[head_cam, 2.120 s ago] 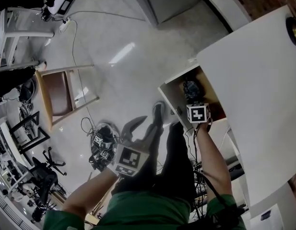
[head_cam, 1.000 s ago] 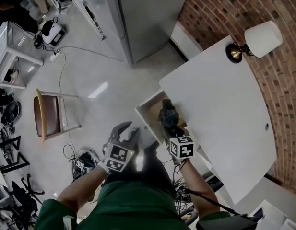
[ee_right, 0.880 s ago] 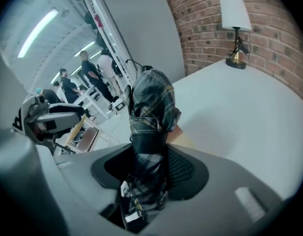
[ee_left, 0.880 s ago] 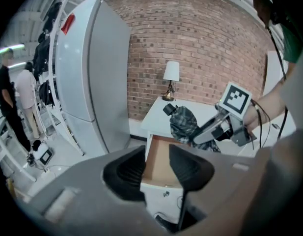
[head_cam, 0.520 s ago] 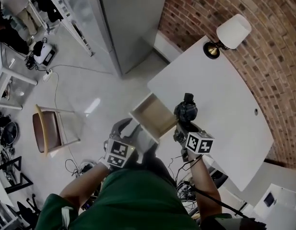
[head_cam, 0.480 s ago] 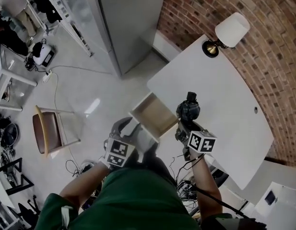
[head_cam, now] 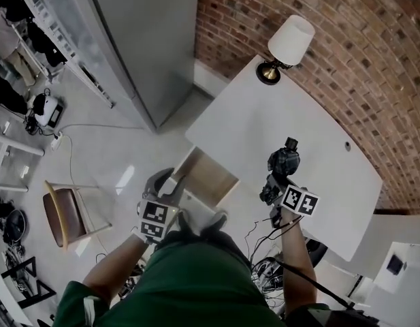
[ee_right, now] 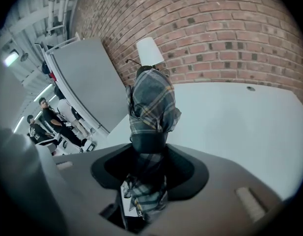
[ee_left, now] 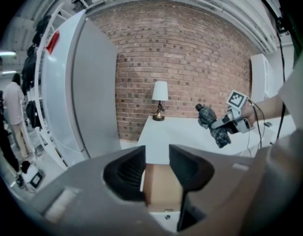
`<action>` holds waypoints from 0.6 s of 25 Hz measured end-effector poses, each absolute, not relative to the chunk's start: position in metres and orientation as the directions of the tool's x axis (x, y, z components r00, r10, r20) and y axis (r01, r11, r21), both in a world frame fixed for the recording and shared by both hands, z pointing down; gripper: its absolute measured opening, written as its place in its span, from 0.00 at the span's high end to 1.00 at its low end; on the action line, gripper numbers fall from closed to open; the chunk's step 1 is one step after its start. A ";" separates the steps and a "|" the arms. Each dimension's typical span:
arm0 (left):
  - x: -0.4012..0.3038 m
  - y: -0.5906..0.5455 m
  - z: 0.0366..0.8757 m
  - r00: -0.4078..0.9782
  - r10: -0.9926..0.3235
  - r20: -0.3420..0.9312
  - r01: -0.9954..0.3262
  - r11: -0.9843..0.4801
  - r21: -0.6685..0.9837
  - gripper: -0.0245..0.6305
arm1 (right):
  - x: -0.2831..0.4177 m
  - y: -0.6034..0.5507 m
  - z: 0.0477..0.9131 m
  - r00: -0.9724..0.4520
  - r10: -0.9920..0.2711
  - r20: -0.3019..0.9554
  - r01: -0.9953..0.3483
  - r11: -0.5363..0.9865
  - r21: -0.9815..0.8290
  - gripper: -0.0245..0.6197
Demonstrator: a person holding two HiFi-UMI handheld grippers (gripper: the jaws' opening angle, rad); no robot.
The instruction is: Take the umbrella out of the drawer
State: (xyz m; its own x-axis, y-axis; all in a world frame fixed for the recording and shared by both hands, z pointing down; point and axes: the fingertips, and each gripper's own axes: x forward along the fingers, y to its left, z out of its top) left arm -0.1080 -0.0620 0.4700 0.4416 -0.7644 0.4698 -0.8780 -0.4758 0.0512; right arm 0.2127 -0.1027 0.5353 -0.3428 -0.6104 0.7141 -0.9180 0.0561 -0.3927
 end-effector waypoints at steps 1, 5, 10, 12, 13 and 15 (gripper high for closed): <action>-0.105 -0.064 0.468 0.438 -0.769 0.465 -0.881 -0.470 0.053 0.74 | 0.222 -0.103 0.536 -0.337 -0.612 0.716 -0.918 0.046 -0.394 0.67; -0.085 -0.073 0.463 0.422 -0.778 0.465 -0.888 -0.457 0.042 0.74 | 0.256 -0.107 0.546 -0.332 -0.607 0.722 -0.912 0.011 -0.410 0.67; -0.055 -0.077 0.464 0.421 -0.772 0.476 -0.885 -0.464 0.030 0.74 | 0.299 -0.109 0.564 -0.314 -0.594 0.741 -0.911 -0.031 -0.411 0.67; -0.044 -0.078 0.466 0.420 -0.769 0.482 -0.884 -0.466 0.028 0.74 | 0.317 -0.108 0.574 -0.308 -0.578 0.756 -0.910 -0.052 -0.411 0.66; -0.038 -0.079 0.467 0.420 -0.767 0.486 -0.884 -0.467 0.027 0.74 | 0.326 -0.108 0.580 -0.306 -0.569 0.763 -0.909 -0.063 -0.412 0.66; -0.027 -0.079 0.469 0.418 -0.763 0.493 -0.884 -0.467 0.025 0.74 | 0.341 -0.106 0.591 -0.304 -0.549 0.779 -0.907 -0.084 -0.413 0.66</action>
